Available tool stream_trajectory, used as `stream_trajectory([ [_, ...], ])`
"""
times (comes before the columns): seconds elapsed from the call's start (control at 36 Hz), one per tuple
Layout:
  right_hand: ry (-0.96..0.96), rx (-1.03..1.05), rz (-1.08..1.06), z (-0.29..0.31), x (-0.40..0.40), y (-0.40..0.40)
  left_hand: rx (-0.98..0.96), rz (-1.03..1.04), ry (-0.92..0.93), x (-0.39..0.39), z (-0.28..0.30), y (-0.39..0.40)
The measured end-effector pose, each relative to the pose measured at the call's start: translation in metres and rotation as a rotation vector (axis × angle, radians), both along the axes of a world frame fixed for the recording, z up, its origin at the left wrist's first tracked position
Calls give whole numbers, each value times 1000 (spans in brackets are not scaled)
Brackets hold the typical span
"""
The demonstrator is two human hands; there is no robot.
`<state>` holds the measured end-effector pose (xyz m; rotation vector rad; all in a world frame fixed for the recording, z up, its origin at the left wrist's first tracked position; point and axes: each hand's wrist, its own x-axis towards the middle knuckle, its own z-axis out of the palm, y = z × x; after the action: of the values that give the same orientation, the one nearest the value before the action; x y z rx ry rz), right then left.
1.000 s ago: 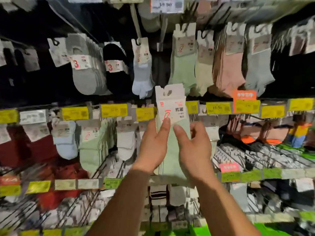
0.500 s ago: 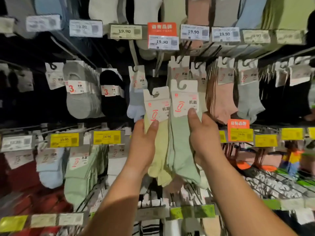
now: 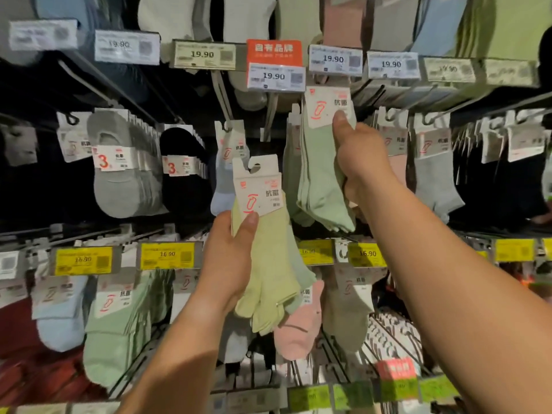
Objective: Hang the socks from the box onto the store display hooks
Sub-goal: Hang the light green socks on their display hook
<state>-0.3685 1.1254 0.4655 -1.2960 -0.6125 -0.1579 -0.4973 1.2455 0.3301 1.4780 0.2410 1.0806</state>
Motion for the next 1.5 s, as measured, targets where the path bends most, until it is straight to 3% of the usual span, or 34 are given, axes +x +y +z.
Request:
stream_trajectory([
  [0.31, 5, 45, -41, -2, 22, 4, 14, -13, -28, -2, -1, 4],
  [0.69, -47, -573, -392, -9, 78, 52, 5, 18, 5, -2, -1, 4],
  [0.78, -187, -468, -504, -25, 53, 35, -7, 8, -3, -1, -2, 6],
  [0.86, -272, -294, -322, -62, 7, 16, -14, 4, -7, 1, -2, 4],
  [1.03, -173, -299, -45, -129, -53, 27, -66, -55, 20, 5, 1, -4],
  [1.22, -99, -116, 79, -127, -46, 24, -165, -148, 39, -2, 6, -2],
  [1.36, 65, 19, 267, -125, -44, 20, -139, -74, 23, -3, 7, 2],
  [1.5, 49, 50, 159, -106, -34, 8, -45, 40, 1, -3, 4, 4],
])
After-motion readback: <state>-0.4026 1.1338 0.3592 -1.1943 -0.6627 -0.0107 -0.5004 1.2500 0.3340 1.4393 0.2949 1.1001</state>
